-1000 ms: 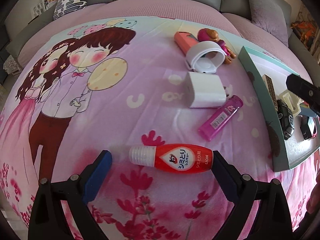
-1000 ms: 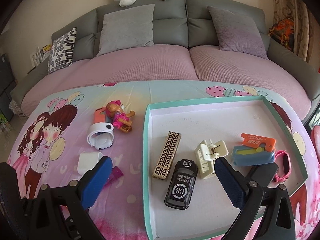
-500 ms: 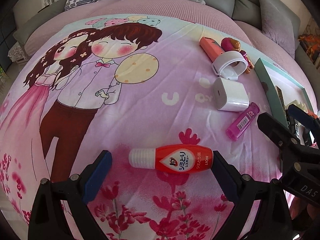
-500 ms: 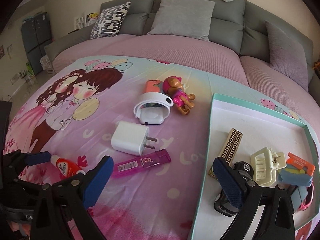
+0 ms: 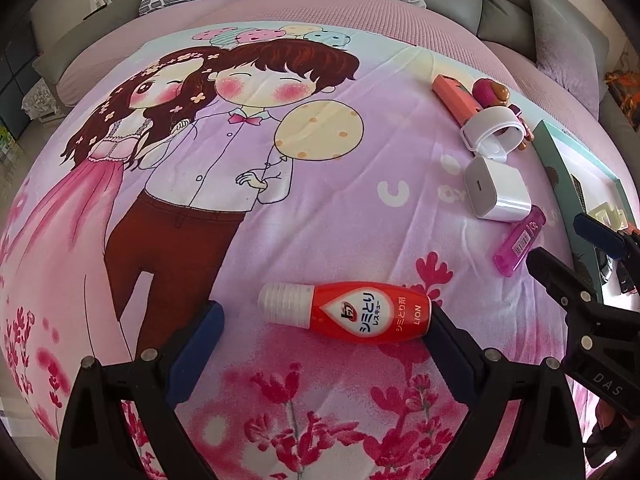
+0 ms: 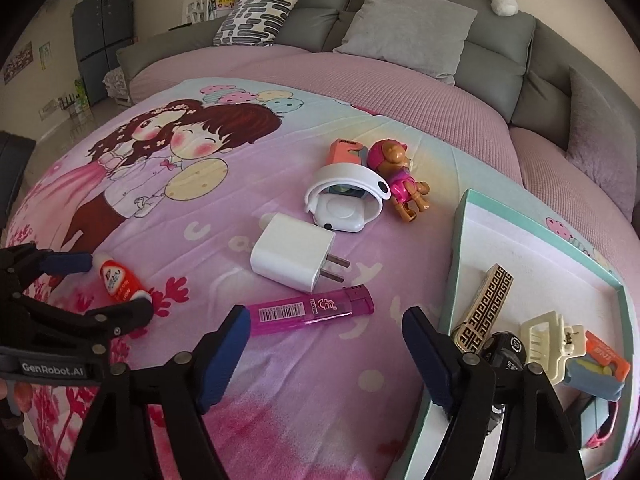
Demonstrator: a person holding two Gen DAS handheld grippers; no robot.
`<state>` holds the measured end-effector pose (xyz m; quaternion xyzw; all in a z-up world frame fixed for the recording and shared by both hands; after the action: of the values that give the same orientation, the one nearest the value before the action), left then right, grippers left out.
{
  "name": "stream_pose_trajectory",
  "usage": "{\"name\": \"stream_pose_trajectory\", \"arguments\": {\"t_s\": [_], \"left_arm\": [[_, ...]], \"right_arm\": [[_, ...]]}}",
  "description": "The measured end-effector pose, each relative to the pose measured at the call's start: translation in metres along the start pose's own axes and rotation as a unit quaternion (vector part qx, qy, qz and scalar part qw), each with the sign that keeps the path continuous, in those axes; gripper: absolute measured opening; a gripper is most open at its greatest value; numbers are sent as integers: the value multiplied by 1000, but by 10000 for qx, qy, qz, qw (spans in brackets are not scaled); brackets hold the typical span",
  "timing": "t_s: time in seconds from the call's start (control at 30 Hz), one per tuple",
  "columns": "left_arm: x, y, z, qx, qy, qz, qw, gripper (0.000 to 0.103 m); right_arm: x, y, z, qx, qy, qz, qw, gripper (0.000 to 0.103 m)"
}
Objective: Organize rigid objects
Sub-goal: 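Grasp the red glue bottle with the left gripper while the right gripper grasps the pink lighter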
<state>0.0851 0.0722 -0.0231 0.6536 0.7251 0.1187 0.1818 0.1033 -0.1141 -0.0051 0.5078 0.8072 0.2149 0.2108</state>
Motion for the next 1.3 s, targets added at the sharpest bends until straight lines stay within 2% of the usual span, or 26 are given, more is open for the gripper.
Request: {"name": "stream_pose_trajectory", "arguments": {"t_s": [0.3, 0.63, 0.87, 1.0, 1.17, 1.23, 1.3], "left_arm": [[0, 1, 2, 2, -46, 21, 10000, 98], [-3, 1, 4, 5, -12, 44, 10000, 98], [-4, 0, 5, -1, -12, 66, 10000, 98], [-2, 0, 4, -29, -76, 12, 10000, 97], [-1, -1, 2, -64, -16, 8, 10000, 90], [1, -1, 1, -95, 14, -8, 10000, 82], [2, -2, 0, -103, 53, 0, 9999, 80]], "right_arm": [[12, -6, 16, 191, -231, -358, 9989, 78], [8, 4, 28, 177, 107, 376, 9991, 79], [10, 3, 30, 311, 190, 854, 9957, 90], [7, 4, 29, 275, 200, 1223, 9919, 90], [5, 5, 29, 233, 44, 1423, 9895, 90], [7, 5, 31, 293, -56, 1372, 9901, 90], [9, 4, 31, 309, -40, 1392, 9898, 90]]}}
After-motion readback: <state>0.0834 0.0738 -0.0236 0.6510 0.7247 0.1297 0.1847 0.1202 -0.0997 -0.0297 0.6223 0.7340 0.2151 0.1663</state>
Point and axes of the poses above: each gripper's, at about its wrist camera, not at the fingertips, and z roughly the way its jaws point, x to its left, y to its top, the point moved 5 cm from there along z, roughly the way its jaws point, and after that the axes turned 2 degrees about -y, right-handed, at the moved point
